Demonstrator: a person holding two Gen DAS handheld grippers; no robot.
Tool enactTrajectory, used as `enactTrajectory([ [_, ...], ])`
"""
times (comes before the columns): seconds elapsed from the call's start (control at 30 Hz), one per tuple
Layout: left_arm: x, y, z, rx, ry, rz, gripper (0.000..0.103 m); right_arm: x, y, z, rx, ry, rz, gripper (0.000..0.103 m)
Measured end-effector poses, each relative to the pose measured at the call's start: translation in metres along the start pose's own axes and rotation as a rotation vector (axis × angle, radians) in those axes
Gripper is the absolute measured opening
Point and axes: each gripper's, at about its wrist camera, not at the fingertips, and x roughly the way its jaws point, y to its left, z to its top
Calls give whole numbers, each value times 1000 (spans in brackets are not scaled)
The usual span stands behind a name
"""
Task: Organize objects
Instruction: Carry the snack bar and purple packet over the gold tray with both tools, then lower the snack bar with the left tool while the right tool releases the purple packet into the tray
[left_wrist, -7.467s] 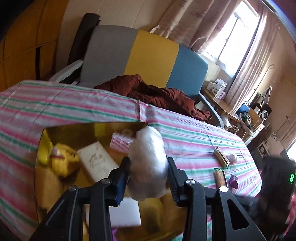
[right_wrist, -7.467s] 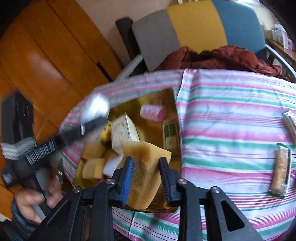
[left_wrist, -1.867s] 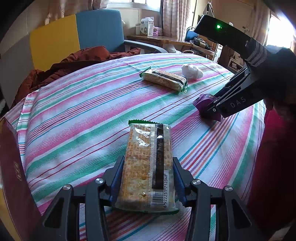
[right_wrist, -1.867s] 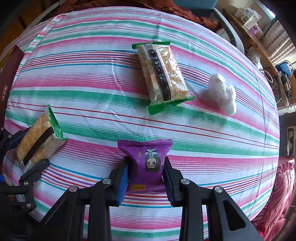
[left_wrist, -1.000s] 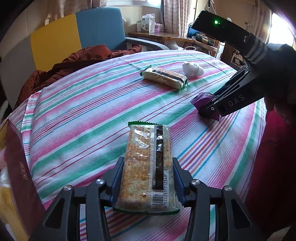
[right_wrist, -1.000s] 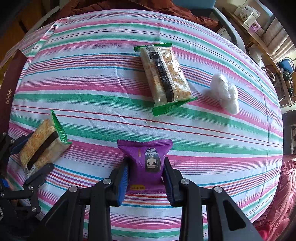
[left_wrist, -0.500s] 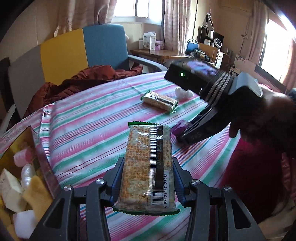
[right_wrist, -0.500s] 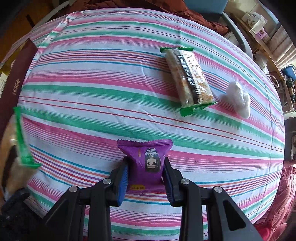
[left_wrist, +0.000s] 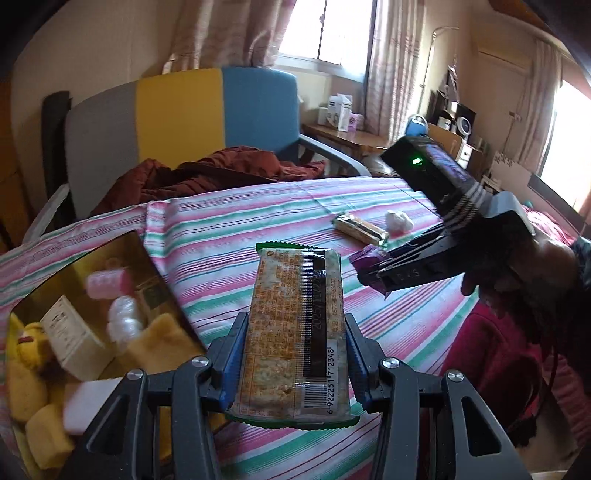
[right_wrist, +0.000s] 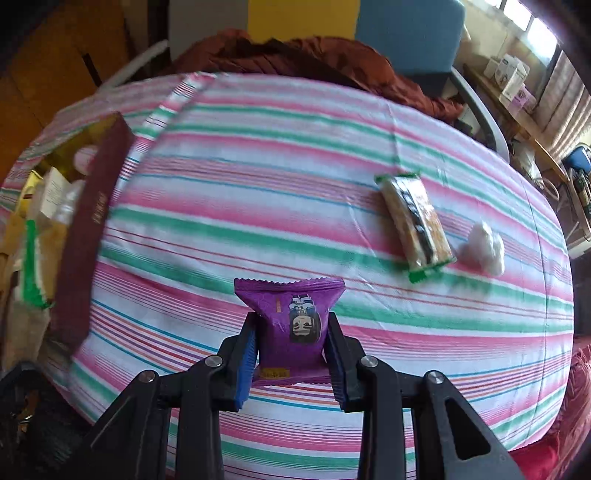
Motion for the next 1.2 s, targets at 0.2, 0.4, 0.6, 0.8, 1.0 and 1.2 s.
enactTrajectory([
  [0.2, -21, 51, -17, -136, 1, 63, 49, -2, 42, -1, -53, -79, 83, 33],
  [0.4, -48, 99, -36, -251, -16, 147, 49, -21, 91, -5, -89, -155, 191, 33],
  [0.6, -73, 142, -60, -362, -19, 234, 49, -26, 141, -6, -142, -184, 323, 33],
  [0.8, -86, 163, -75, -429, -18, 271, 49, -17, 188, -4, -172, -205, 390, 33],
  [1.0, -85, 164, -81, -456, -17, 232, 49, -13, 218, -10, -204, -227, 395, 33],
  [1.2, -82, 168, -80, -505, -20, 189, 49, -11, 226, -12, -212, -231, 389, 33],
])
